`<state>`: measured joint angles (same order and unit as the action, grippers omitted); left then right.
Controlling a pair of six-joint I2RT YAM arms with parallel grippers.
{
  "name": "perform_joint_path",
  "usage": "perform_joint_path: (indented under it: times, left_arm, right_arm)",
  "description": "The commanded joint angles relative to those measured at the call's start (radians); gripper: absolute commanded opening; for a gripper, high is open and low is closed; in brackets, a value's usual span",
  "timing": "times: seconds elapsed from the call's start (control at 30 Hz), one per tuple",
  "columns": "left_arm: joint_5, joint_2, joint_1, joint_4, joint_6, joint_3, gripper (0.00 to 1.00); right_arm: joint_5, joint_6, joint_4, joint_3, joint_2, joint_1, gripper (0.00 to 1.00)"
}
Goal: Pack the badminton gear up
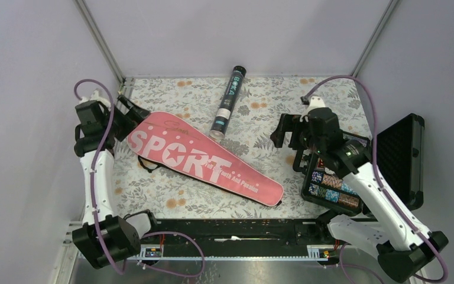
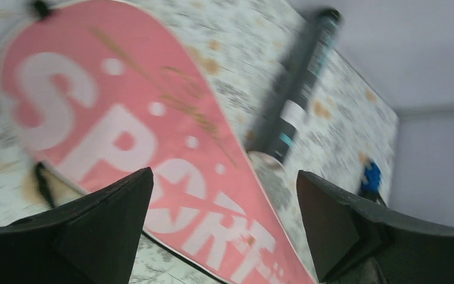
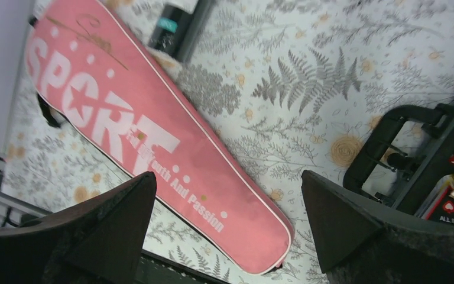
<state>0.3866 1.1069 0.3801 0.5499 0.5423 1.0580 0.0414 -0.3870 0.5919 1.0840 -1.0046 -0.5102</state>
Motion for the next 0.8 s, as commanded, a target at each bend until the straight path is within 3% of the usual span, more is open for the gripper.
perform_joint_path:
  times: [0.0, 0.13, 0.27, 0.47, 0.77]
  left_arm:
    - [0.267, -0.052, -0.132, -0.078, -0.080, 0.082, 0.99]
    - [0.397, -0.082, -0.316, -0.146, -0.077, 0.086, 0.99]
    - [0.360, -0.162, -0.421, -0.151, -0.094, 0.102, 0.99]
    - [0.277, -0.333, -0.428, -0.186, -0.069, 0.061, 0.99]
    - [0.255, -0.404, -0.428, -0.136, -0.046, 0.062, 0.99]
  right_arm:
    - [0.089, -0.092, 0.027, 0.102, 0.085, 0.000, 1.00]
    - [0.161, -0.120, -0.010, 0.121, 0.154, 0.000, 1.00]
    - [0.171, -0.102, -0.004, 0.144, 0.216, -0.001, 1.00]
    - [0.101, -0.086, 0.029, 0.156, 0.297, -0.001, 1.00]
    - [0.037, -0.131, 0.037, 0.103, 0.319, 0.000, 1.00]
